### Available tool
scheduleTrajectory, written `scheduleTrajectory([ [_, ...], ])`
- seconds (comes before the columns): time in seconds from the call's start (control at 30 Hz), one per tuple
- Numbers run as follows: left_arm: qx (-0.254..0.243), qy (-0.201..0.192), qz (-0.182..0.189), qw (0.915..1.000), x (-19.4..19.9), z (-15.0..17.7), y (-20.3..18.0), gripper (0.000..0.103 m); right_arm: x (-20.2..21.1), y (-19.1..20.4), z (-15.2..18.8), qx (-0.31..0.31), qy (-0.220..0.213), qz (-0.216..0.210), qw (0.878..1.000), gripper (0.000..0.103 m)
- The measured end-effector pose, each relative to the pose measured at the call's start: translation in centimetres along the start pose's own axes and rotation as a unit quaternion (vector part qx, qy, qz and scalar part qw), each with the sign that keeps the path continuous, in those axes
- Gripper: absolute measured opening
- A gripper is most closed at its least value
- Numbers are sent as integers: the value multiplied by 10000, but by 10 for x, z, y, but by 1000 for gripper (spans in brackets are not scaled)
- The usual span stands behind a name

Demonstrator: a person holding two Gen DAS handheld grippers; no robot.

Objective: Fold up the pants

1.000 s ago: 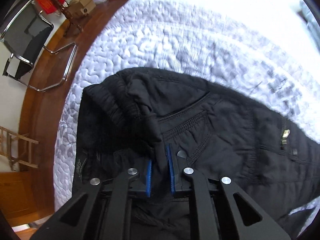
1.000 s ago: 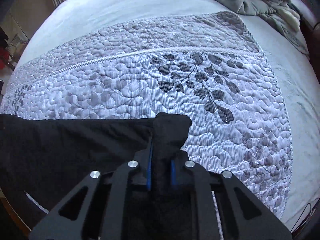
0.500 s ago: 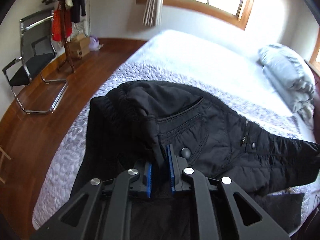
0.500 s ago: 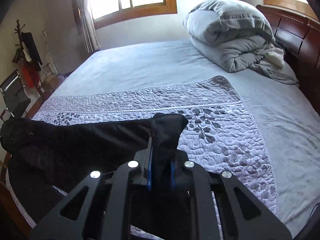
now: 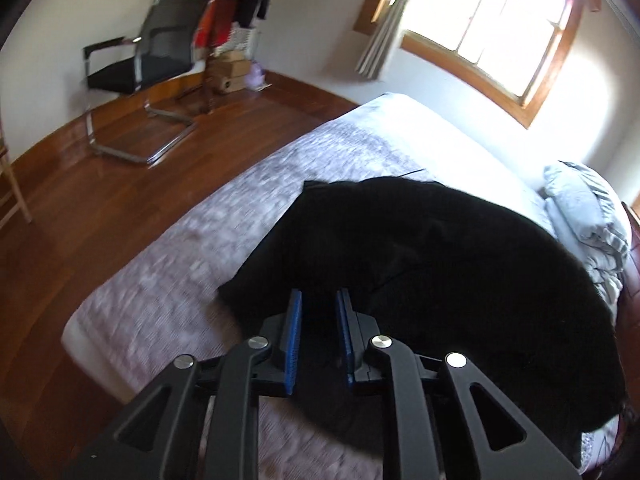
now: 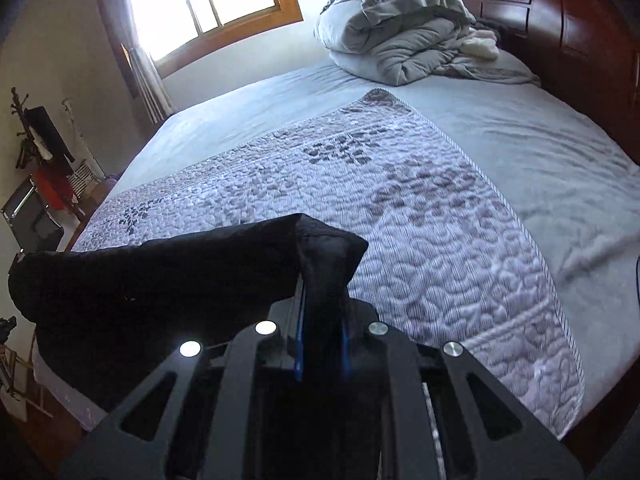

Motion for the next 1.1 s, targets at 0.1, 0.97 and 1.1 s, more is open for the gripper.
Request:
scheduleTrajectory([
  [0.1, 197, 142, 62, 9997, 2, 19, 6, 44, 0, -8, 30, -176, 235, 61, 9996, 12],
  [0.97, 1966, 728, 892, 9737, -51, 94, 9, 80, 44, 2, 82, 488, 712, 695, 9938, 80],
  [1.1, 1311, 710, 570, 9872, -65, 75, -15, 31, 57, -6, 77, 233, 592, 792, 9948, 80],
])
Point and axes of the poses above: each gripper's, at about its wrist camera, not at the fingertips, and x roughly against the way its jaws point, y to its left, z to its underside, the point moved 6 cm from there along -x, roughly the way its jaws point, and after that the axes turned 6 degrees about z, right-handed, at the moved point
